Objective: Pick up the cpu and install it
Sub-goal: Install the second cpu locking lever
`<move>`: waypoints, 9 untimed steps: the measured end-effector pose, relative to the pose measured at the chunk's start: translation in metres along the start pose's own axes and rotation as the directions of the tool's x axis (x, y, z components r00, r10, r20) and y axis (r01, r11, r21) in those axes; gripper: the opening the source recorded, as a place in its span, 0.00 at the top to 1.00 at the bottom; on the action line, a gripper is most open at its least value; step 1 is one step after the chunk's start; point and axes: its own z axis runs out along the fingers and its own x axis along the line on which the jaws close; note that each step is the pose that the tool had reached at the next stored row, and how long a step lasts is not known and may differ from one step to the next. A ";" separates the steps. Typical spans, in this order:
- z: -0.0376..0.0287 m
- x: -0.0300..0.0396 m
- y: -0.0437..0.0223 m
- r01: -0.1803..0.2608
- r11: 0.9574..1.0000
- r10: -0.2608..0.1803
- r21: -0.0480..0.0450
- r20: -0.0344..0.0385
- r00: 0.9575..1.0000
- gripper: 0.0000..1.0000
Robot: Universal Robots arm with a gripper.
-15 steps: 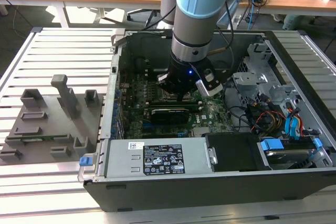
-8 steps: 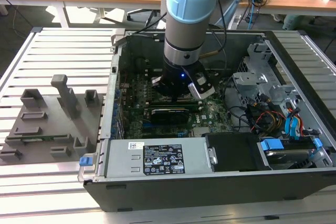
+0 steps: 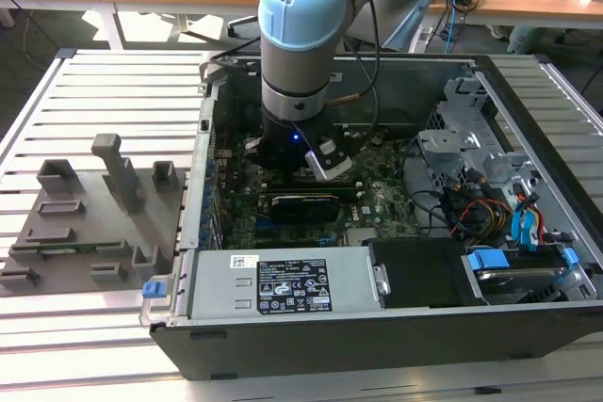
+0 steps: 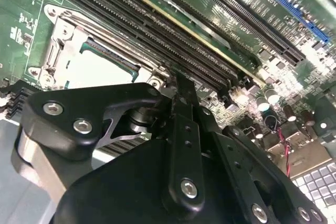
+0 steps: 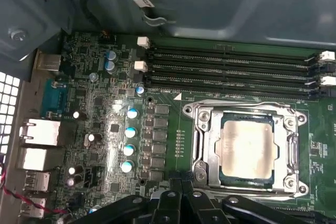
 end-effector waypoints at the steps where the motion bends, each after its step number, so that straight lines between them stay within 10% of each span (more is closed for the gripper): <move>1: 0.0004 0.0000 0.0000 0.000 1.000 0.000 0.000 0.000 1.000 0.89; 9: -0.0047 -0.0001 0.0011 0.003 1.000 -0.003 0.000 0.000 1.000 0.89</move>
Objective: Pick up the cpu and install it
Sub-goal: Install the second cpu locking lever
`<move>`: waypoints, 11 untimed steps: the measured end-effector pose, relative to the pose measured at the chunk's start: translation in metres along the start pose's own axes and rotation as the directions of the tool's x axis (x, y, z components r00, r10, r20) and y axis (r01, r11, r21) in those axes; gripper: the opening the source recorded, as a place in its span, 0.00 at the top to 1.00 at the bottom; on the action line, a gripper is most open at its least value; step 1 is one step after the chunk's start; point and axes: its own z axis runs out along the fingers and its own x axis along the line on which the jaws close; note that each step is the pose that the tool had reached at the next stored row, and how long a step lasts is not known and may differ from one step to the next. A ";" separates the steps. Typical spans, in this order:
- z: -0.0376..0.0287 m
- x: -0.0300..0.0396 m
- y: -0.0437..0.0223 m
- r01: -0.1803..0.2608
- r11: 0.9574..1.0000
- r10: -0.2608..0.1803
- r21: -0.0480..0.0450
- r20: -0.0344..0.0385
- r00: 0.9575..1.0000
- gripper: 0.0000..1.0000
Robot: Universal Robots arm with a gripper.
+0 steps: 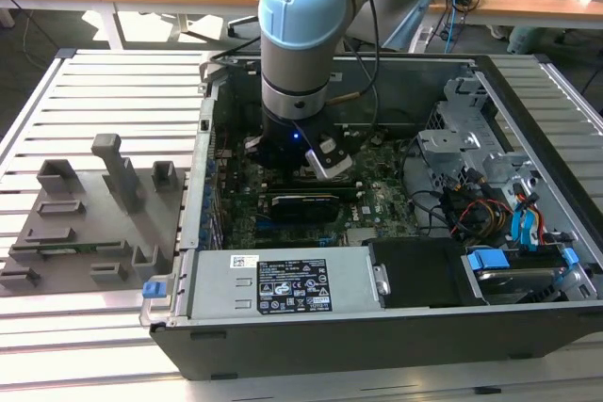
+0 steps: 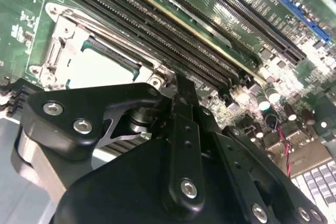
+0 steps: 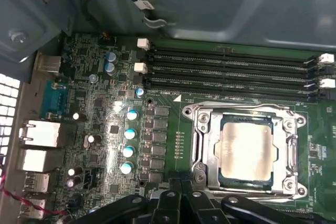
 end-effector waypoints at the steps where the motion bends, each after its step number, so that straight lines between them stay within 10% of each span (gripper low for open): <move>1: -0.0024 -0.0003 0.0005 0.000 1.000 0.000 0.001 0.000 1.000 0.89; 6: -0.0065 -0.0108 0.0057 -0.001 1.000 0.001 0.017 -0.007 1.000 0.89; 11: -0.0054 -0.0300 0.0143 -0.003 0.999 0.004 0.052 -0.023 1.000 0.89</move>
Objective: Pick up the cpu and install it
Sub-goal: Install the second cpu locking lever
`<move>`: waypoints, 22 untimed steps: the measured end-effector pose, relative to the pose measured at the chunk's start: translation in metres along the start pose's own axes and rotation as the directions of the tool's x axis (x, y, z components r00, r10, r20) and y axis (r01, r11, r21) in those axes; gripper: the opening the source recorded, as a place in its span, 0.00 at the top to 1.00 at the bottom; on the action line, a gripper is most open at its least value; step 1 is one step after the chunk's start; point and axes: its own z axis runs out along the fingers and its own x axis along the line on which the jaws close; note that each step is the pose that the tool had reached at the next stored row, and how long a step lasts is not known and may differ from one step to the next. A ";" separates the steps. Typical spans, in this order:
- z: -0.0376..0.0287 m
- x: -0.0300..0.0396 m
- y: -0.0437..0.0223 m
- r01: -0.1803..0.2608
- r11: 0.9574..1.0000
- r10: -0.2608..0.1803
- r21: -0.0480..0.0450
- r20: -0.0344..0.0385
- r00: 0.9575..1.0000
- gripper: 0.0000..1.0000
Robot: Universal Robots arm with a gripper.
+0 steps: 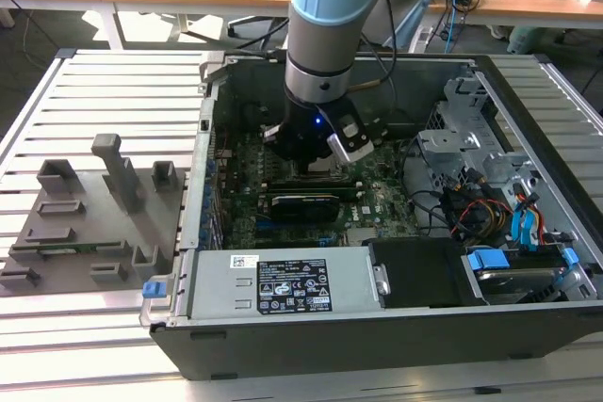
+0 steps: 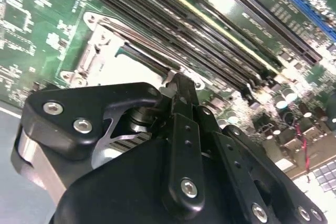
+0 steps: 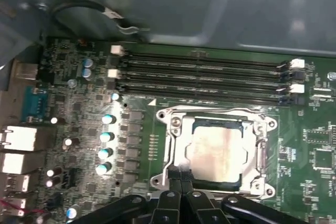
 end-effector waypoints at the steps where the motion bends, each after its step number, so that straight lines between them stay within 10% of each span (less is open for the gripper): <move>1: 0.0001 -0.0030 0.0015 -0.001 1.000 0.001 0.007 -0.003 1.000 0.89; 7: 0.0007 -0.0170 0.0099 -0.003 0.998 0.004 0.063 -0.022 1.000 0.89; 9: 0.0015 -0.0234 0.0177 -0.004 0.995 0.008 0.099 -0.033 0.999 0.89; 11: 0.0026 -0.0274 0.0281 -0.004 0.993 0.009 0.116 -0.039 0.999 0.89; 15: 0.0000 -0.0290 0.0366 -0.005 0.993 0.009 0.121 -0.040 0.999 0.89; 22: -0.0334 -0.0286 0.0428 -0.004 0.992 0.009 0.122 -0.040 0.999 0.89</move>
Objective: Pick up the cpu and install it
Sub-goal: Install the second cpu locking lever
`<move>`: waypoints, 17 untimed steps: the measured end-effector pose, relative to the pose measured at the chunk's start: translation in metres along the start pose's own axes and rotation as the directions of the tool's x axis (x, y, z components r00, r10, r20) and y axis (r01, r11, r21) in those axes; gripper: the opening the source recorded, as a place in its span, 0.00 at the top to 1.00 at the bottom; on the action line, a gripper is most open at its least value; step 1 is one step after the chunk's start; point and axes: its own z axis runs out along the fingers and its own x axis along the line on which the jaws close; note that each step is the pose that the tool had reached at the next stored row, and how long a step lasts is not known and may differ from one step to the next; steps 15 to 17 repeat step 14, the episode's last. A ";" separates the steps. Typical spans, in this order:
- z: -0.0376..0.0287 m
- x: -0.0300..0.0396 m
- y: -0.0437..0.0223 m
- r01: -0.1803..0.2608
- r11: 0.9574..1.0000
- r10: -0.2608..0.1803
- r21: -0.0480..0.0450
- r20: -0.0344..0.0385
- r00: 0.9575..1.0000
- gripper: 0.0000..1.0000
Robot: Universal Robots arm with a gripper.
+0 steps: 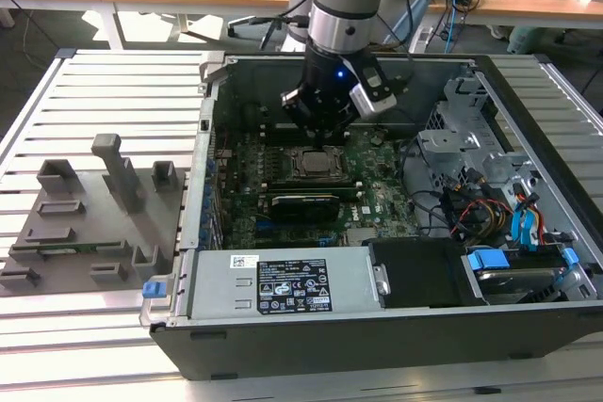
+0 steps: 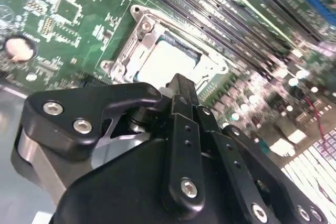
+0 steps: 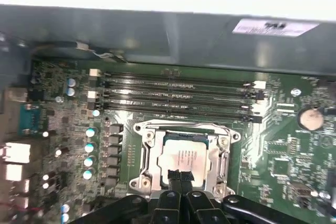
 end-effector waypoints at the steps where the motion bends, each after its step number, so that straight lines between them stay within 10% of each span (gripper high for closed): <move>1: -0.0078 0.0005 0.0000 0.000 1.000 0.000 0.000 0.000 1.000 0.89; 6: -0.0264 0.0016 -0.0001 0.000 1.000 0.000 0.000 0.000 1.000 0.89; 17: -0.0269 0.0016 -0.0001 0.000 1.000 0.000 0.000 0.000 1.000 0.89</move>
